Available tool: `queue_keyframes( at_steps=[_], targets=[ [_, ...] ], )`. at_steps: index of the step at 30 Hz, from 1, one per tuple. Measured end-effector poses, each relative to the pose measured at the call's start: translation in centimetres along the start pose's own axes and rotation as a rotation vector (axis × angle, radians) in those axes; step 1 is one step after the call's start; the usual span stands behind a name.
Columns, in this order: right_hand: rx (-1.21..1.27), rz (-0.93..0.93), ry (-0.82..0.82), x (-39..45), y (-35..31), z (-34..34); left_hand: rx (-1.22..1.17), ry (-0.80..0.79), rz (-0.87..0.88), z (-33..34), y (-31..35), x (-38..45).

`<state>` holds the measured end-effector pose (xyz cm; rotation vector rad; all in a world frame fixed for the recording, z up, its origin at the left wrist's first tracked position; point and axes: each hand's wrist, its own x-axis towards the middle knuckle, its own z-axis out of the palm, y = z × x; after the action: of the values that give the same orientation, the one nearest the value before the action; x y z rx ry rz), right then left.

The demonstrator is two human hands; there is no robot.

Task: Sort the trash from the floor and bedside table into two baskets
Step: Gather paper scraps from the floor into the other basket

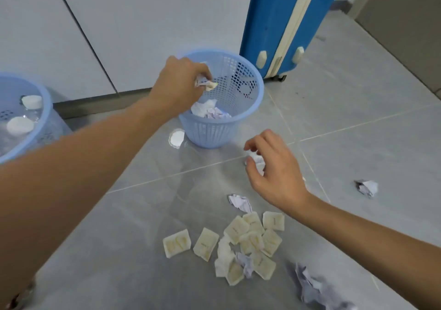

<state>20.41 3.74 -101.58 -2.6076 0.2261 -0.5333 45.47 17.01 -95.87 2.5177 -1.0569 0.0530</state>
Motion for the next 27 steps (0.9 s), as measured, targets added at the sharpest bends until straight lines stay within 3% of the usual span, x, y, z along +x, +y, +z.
queue_keyframes(
  at_steps=[2,7,9,11,14,16,18,20,23,27],
  targets=[
    [-0.042,0.025,-0.193,-3.8,0.7,1.3,0.033,-0.106,-0.084,0.6,0.7,0.2],
    [-0.157,0.222,-0.685,-10.0,1.5,4.3,-0.033,0.273,0.083,1.2,2.6,-8.2],
    [-0.205,0.256,-0.768,-11.3,1.7,5.1,-0.038,0.249,0.045,3.7,3.4,-14.2],
    [-0.242,0.328,-0.771,-12.1,2.0,5.5,-0.04,0.105,-0.094,6.9,4.2,-20.4],
    [-0.224,0.433,-0.771,-13.7,2.7,5.7,-0.031,-0.264,-0.344,10.7,5.8,-28.2],
    [-0.225,0.437,-0.8,-15.2,2.6,5.8,-0.009,-0.489,-0.431,12.6,7.1,-31.8],
    [-0.26,0.437,-0.838,-16.9,2.1,6.1,0.011,-0.6,-0.463,14.3,8.6,-34.2],
    [-0.35,0.37,-0.825,-18.5,1.6,6.6,0.037,-0.574,-0.462,15.9,9.4,-35.4],
    [-0.43,0.233,-0.725,-19.7,0.9,7.2,0.131,-0.408,-0.368,17.8,9.4,-36.1],
    [-0.326,0.182,-0.702,-20.7,0.9,8.0,0.133,-0.298,-0.263,19.1,8.5,-36.0]
  ],
)
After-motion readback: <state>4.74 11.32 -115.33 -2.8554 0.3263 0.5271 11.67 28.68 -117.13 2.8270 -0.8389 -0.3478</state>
